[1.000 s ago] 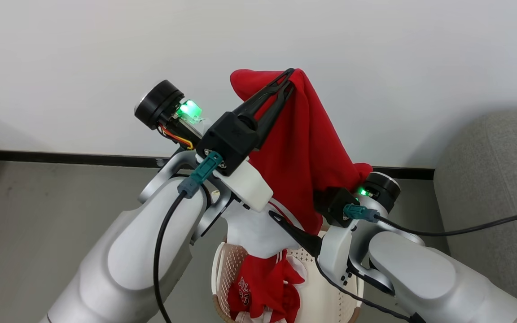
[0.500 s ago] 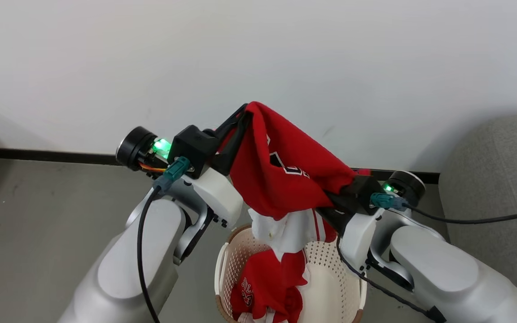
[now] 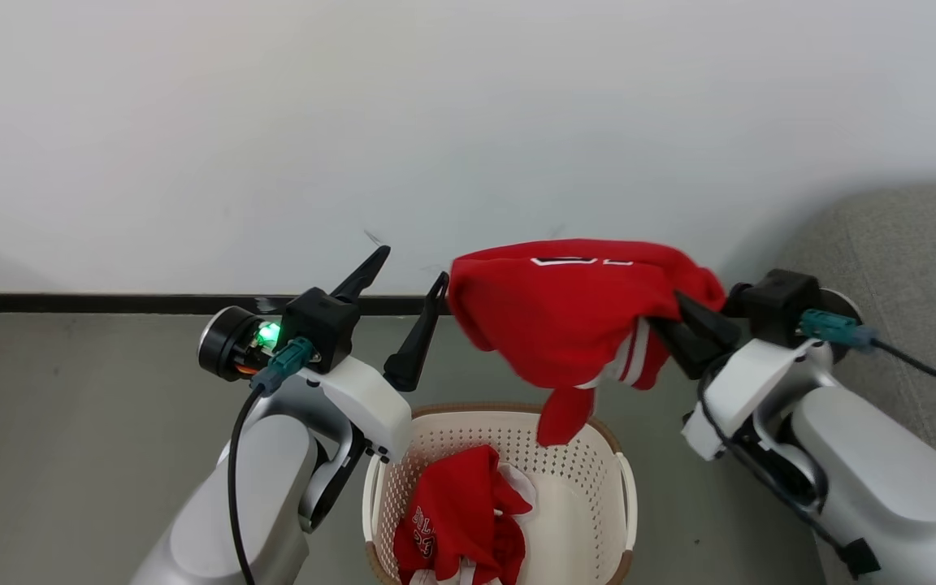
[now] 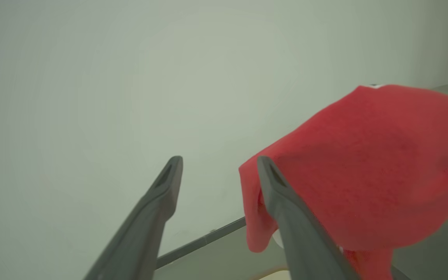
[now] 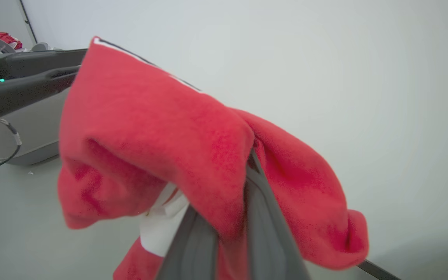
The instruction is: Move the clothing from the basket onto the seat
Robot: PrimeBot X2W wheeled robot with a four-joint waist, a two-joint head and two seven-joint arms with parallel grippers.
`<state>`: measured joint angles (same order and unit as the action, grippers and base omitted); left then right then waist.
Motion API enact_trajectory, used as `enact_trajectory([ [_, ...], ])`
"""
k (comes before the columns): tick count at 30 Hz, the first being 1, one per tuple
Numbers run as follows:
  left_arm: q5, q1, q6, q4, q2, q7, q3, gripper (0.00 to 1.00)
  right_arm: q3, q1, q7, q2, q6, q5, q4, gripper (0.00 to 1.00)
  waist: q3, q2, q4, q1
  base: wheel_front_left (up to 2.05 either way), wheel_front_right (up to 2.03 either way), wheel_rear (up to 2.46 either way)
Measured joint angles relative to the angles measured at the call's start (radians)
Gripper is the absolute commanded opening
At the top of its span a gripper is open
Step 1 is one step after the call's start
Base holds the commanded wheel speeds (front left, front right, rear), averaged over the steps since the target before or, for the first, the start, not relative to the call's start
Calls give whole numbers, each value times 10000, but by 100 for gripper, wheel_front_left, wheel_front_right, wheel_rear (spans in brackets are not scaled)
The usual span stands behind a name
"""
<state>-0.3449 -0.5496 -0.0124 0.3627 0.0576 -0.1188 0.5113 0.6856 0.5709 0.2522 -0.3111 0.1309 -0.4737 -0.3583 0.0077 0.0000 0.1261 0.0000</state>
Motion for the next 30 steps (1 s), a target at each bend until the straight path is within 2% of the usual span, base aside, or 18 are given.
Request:
enact_trajectory([
  [5,-219,230,-52,-36,-8,-489,-90,100,-1241,-506,0,-453,0,125,320,0,13,0,-308,0,0,0,0],
  [13,-249,719,-284,-178,-29,-901,173,100,-2913,-1597,2,-725,0,370,825,0,30,0,-855,0,0,0,0],
  [30,-251,1602,-616,-236,-61,-1120,980,100,-5308,-4075,0,-570,0,1037,1779,0,-64,0,-1968,0,0,0,0],
])
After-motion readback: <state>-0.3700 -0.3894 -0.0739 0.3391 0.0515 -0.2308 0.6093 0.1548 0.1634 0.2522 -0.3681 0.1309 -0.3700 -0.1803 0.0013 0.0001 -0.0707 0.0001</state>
